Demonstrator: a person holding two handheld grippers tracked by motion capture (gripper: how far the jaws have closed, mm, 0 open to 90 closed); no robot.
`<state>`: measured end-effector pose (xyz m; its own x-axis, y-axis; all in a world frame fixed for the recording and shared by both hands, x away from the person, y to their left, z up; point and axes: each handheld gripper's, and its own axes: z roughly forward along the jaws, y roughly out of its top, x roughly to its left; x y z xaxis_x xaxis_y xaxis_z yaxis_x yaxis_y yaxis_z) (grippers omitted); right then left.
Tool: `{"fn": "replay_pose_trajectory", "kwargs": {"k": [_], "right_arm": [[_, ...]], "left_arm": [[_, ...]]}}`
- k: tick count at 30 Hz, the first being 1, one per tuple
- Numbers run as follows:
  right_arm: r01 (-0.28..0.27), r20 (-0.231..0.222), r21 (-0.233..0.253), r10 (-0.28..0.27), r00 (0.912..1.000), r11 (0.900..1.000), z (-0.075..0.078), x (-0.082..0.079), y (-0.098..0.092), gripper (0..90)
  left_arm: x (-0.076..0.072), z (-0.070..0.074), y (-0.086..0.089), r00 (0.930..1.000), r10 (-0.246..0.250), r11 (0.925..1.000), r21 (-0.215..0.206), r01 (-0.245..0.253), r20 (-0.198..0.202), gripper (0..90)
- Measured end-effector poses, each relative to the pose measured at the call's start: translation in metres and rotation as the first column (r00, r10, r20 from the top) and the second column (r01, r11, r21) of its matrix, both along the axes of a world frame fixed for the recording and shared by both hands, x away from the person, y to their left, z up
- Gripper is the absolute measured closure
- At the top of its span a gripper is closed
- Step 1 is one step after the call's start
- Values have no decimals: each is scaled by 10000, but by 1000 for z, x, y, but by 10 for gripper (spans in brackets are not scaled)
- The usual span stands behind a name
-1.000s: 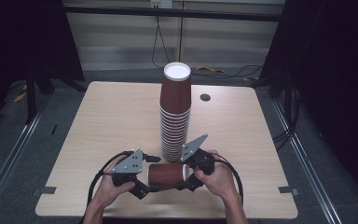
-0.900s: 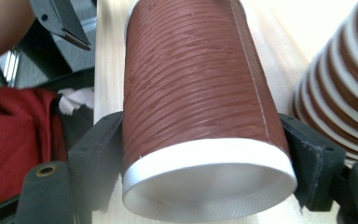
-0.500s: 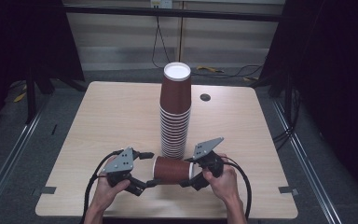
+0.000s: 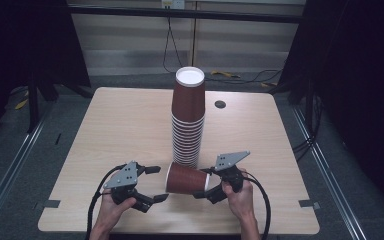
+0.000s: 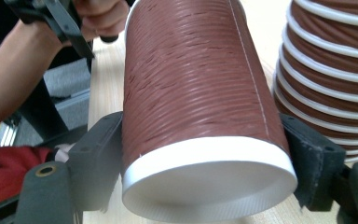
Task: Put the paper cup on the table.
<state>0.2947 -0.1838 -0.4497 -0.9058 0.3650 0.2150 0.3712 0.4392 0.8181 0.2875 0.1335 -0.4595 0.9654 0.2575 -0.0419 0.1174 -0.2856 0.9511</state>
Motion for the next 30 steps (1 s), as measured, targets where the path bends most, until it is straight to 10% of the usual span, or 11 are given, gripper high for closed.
{"fn": "replay_pose_trajectory", "kwargs": {"k": [30], "right_arm": [[-394,905,2471,174,9957,9682,-18,-2,-4,224]], "left_arm": [[-3,-12,7,9969,493,9944,-903,-547,-611,154]]}}
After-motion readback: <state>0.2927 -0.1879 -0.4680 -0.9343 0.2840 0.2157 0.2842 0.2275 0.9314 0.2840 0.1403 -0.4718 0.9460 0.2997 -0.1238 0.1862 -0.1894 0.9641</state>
